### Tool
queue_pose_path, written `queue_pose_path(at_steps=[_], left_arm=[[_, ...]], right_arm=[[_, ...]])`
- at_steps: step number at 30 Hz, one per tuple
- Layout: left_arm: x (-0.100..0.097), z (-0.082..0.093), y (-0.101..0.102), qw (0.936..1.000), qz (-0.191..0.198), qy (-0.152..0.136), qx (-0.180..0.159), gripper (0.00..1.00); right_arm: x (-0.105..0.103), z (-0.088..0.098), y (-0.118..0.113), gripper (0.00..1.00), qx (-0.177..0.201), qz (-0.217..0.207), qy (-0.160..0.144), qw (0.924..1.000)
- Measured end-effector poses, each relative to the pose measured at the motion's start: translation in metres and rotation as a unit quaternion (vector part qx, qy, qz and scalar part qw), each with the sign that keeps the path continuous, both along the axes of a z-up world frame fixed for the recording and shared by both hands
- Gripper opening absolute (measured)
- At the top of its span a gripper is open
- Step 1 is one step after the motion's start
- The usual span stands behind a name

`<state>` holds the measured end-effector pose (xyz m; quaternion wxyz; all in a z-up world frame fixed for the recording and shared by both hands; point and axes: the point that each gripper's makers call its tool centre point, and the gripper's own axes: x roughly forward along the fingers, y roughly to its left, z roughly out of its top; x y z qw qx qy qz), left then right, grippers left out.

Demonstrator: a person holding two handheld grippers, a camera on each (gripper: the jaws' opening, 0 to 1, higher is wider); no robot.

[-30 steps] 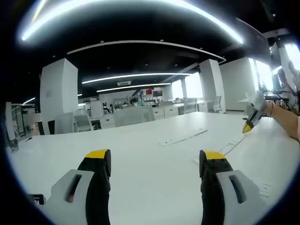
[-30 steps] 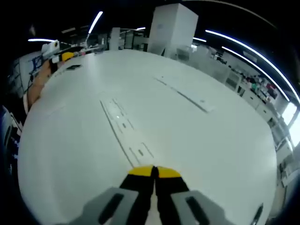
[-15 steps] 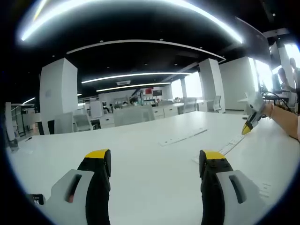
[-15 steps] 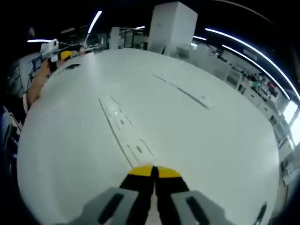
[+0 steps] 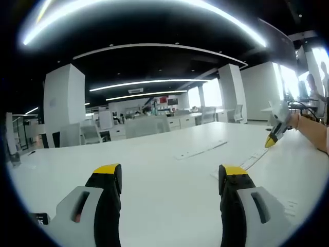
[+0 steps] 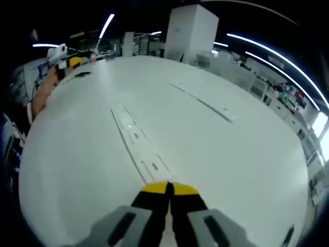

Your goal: Locate the socket holder cover, grip the socket holder cover, clip it into the socket holder slot.

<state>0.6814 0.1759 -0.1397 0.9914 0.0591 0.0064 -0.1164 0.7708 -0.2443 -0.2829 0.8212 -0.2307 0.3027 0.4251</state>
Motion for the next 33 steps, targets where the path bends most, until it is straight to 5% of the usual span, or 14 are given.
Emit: queue_pose_path(at_steps=[33], left_arm=[[0.0021,-0.004,0.0011,1.0,0.003,0.006,0.005,0.76]], right_arm=[[-0.0003,0.0018,0.0056,0.04,0.03,0.008,-0.011,0.9995]])
